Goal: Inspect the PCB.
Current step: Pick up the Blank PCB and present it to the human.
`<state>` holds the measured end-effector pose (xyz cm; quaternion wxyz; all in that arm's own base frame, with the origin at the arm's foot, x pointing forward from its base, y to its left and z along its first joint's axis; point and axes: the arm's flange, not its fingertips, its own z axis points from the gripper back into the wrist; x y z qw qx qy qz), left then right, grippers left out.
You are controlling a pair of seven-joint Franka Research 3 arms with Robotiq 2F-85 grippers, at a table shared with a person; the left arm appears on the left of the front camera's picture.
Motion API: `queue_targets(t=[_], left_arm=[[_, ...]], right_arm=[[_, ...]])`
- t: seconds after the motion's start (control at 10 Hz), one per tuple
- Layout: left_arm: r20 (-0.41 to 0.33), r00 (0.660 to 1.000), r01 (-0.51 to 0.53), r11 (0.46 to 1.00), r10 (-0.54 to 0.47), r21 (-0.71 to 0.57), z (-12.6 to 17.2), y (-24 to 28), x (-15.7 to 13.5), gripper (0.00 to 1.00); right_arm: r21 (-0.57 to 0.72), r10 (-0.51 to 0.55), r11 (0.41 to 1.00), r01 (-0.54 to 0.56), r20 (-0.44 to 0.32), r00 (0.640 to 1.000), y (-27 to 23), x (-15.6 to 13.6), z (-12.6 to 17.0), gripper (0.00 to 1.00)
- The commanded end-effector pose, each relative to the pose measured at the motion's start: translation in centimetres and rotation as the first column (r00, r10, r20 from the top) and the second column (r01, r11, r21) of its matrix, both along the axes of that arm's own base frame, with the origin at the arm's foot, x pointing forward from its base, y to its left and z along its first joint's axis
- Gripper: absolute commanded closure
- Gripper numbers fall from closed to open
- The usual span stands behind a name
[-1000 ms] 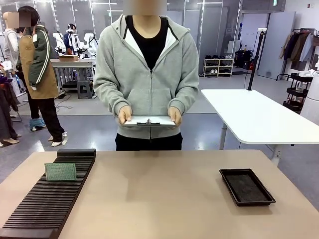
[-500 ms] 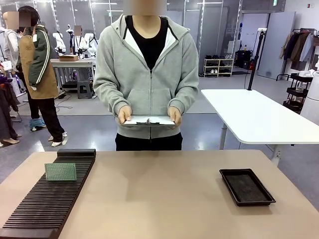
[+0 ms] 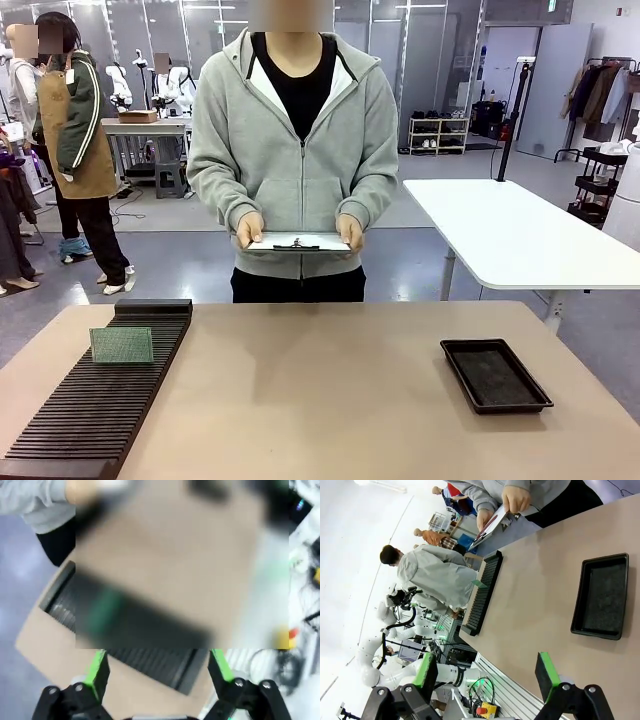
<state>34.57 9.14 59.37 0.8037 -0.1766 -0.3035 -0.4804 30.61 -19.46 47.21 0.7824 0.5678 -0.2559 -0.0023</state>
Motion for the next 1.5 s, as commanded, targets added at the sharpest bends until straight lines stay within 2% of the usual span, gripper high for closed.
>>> queue_targets(t=[0.0, 0.1, 0.2, 0.3, 0.5, 0.7, 0.8, 0.9, 1.2, 1.3, 1.4], left_arm=[[0.059, 0.997, 0.027, 0.977, -0.041, 0.213, -3.6, -2.5, 3.2, 0.00], [0.081, 0.991, 0.074, 0.951, -0.103, 0.301, -5.1, -3.9, 4.5, 0.00], [0.058, 0.992, 0.081, 0.922, -0.111, 0.378, -6.8, -4.7, 5.4, 0.00], [0.033, 0.997, 0.057, 0.919, -0.076, 0.389, -8.1, -5.2, 6.5, 0.00], [-0.014, 0.997, 0.071, 0.903, -0.072, 0.424, -10.5, -5.5, 7.5, 0.00], [-0.012, 0.997, 0.078, 0.911, -0.080, 0.405, -11.3, -5.5, 7.5, 0.00], [-0.119, 0.988, 0.138, 0.898, -0.097, 0.417, -10.9, -5.0, 6.9, 0.00], [-0.032, 0.995, 0.101, 0.903, -0.096, 0.417, -11.6, -5.3, 7.6, 0.00], [-0.054, 0.994, 0.113, 0.906, -0.099, 0.408, -11.8, -5.1, 7.4, 0.00], [-0.058, 0.990, 0.137, 0.847, -0.125, 0.514, -12.3, -4.7, 6.2, 0.00], [-0.138, 0.983, 0.175, 0.818, -0.118, 0.547, -12.8, -5.4, 7.5, 0.00]], right_arm=[[0.004, 0.001, 1.000, -0.001, 0.004, 1.000, 0.0, -0.1, 0.1, 0.00], [0.004, 0.001, 1.000, -0.001, 0.004, 1.000, 0.0, -0.1, 0.1, 0.00], [0.004, 0.001, 1.000, -0.001, 0.004, 1.000, 0.0, -0.1, 0.1, 0.00], [0.004, 0.001, 1.000, -0.001, 0.004, 1.000, 0.0, -0.1, 0.1, 0.00], [0.004, 0.001, 1.000, -0.001, 0.004, 1.000, 0.0, -0.1, 0.1, 0.00], [0.004, 0.001, 1.000, -0.001, 0.004, 1.000, 0.0, -0.1, 0.1, 0.00], [0.004, 0.001, 1.000, -0.001, 0.004, 1.000, 0.0, -0.1, 0.1, 0.00], [0.004, 0.001, 1.000, -0.001, 0.004, 1.000, 0.0, -0.1, 0.1, 0.00], [0.004, 0.001, 1.000, -0.001, 0.004, 1.000, 0.0, -0.1, 0.1, 0.00], [0.004, 0.001, 1.000, -0.001, 0.004, 1.000, 0.0, -0.1, 0.1, 0.00], [0.004, 0.001, 1.000, -0.001, 0.004, 1.000, 0.0, -0.1, 0.1, 0.00]])
